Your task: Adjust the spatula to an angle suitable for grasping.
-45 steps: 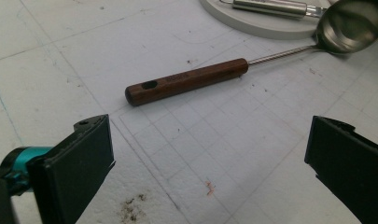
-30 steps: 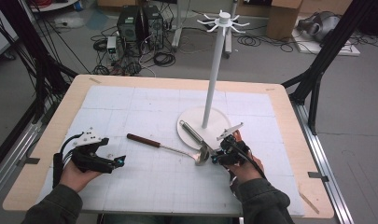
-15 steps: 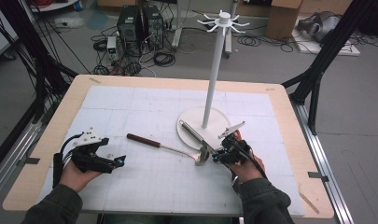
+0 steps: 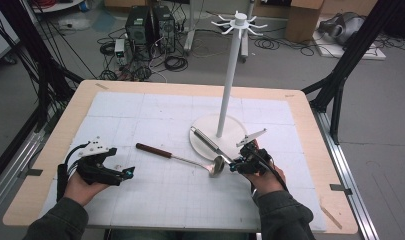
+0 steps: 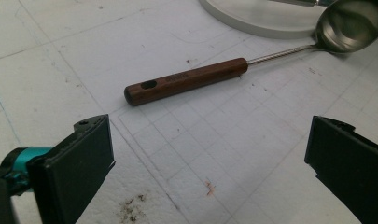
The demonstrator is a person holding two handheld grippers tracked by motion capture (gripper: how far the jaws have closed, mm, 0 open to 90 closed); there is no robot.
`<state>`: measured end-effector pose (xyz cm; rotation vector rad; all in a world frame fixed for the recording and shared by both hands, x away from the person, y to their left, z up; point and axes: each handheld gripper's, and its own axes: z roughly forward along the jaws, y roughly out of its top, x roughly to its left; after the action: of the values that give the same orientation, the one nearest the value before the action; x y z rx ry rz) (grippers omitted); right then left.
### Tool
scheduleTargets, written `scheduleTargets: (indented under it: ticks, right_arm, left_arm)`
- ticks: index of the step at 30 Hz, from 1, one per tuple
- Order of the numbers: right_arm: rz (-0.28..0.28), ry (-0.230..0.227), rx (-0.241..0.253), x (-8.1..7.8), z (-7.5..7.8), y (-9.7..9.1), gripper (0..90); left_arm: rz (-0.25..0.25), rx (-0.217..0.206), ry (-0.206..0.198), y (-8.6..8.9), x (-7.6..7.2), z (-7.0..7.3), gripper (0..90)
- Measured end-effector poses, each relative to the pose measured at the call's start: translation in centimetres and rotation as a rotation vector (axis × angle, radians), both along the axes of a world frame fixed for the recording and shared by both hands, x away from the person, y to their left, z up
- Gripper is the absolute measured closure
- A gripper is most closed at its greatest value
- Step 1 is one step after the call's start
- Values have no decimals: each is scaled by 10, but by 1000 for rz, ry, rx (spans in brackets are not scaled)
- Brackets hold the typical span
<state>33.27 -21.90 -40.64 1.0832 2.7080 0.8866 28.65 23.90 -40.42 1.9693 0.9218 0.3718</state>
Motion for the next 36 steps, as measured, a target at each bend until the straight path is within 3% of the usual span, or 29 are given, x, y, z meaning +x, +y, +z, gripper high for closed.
scheduleTargets:
  ticks: [16,28,36]
  right_arm:
    - [4,-14,49,-5,12,-5,805]
    - [1,10,98,-6,22,-12,831]
    - [31,15,131,-9,29,-14,850]
  left_arm:
    - [0,3,-1,1,0,1,17]
    - [2,0,-1,1,0,1,17]
    - [2,0,-3,0,0,1,17]
